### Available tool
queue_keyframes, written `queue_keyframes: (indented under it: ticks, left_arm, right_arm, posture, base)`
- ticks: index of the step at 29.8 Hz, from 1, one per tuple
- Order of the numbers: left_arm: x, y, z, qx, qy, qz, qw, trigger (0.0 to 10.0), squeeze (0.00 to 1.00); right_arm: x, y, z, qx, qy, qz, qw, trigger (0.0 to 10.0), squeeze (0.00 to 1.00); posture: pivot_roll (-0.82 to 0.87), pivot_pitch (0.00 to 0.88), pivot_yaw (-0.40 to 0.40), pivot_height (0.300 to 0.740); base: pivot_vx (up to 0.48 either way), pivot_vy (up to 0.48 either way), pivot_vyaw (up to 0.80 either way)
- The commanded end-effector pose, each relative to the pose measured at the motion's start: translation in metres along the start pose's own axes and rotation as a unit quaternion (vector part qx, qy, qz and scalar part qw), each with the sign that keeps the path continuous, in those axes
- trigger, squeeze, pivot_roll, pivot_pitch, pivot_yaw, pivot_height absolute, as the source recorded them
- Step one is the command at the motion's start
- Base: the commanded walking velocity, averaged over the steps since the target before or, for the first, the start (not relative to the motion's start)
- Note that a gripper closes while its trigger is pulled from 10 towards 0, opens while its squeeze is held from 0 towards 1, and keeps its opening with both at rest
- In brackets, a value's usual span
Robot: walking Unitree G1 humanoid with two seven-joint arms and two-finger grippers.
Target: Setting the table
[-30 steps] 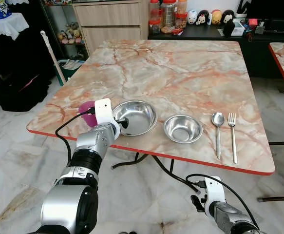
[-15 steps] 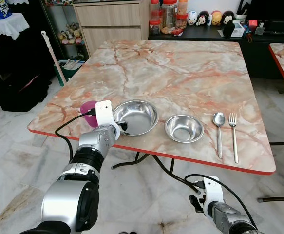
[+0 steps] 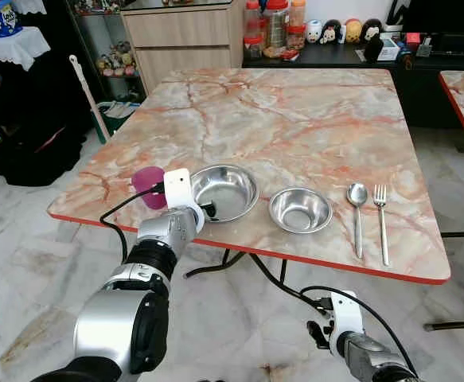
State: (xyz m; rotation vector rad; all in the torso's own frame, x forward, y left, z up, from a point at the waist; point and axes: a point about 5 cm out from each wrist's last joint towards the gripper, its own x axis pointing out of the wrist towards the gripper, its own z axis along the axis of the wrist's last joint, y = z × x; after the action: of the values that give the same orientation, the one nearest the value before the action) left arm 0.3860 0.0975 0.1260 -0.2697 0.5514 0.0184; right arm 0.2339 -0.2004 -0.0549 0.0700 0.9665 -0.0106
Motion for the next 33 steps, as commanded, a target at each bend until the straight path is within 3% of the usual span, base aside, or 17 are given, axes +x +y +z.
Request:
queue_keyframes:
  ticks: [1, 16, 19, 26, 27, 28, 29, 33]
  left_arm:
    - [-0.001, -0.001, 0.005, -0.005, -0.004, -0.001, 1.0, 10.0, 0.0]
    - [0.0, 0.0, 0.0, -0.008, 0.005, 0.0, 1.0, 10.0, 0.0]
    - [0.001, -0.002, -0.006, -0.013, 0.015, -0.006, 1.0, 10.0, 0.0]
    - [0.001, -0.005, -0.01, -0.024, 0.02, -0.008, 0.999, 10.0, 0.0]
    - [0.001, -0.005, -0.01, -0.026, 0.02, -0.007, 0.999, 9.3, 0.0]
    - [0.001, -0.005, -0.01, -0.028, 0.02, -0.006, 0.999, 5.8, 0.0]
    - [0.001, -0.004, -0.01, -0.033, 0.019, -0.002, 0.999, 0.0, 0.0]
    - [0.001, -0.002, -0.009, -0.036, 0.016, 0.002, 0.999, 0.0, 0.0]
  right_arm:
    - [0.0, 0.003, -0.002, 0.009, -0.003, 0.002, 1.0, 10.0, 0.0]
    - [0.0, 0.004, -0.01, 0.012, 0.001, 0.003, 1.0, 10.0, 0.0]
    - [-0.001, 0.002, -0.024, 0.019, 0.008, 0.004, 1.0, 10.0, 0.0]
    - [-0.003, -0.002, -0.033, 0.024, 0.013, 0.0, 1.0, 10.0, 0.0]
    - [-0.003, -0.003, -0.033, 0.024, 0.013, 0.0, 1.0, 10.0, 0.0]
    - [-0.003, -0.003, -0.034, 0.024, 0.013, -0.001, 1.0, 10.0, 0.0]
    - [-0.003, -0.004, -0.034, 0.024, 0.013, -0.001, 1.0, 10.0, 0.0]
    - [-0.003, -0.005, -0.034, 0.023, 0.014, -0.002, 1.0, 10.0, 0.0]
  posture:
    - [-0.03, 0.009, 0.144, 0.74]
    - [-0.04, 0.034, 0.158, 0.74]
    - [-0.06, 0.074, 0.173, 0.74]
    - [-0.07, 0.095, 0.169, 0.74]
    - [-0.07, 0.097, 0.167, 0.74]
    - [-0.07, 0.097, 0.167, 0.74]
    - [-0.07, 0.099, 0.165, 0.74]
    - [-0.07, 0.1, 0.161, 0.74]
  base:
    - [0.0, 0.0, 0.0]
    - [0.0, 0.0, 0.0]
    - [0.0, 0.0, 0.0]
    - [0.0, 0.0, 0.0]
    - [0.0, 0.0, 0.0]
    - [0.0, 0.0, 0.0]
    - [0.0, 0.0, 0.0]
    - [0.0, 0.0, 0.0]
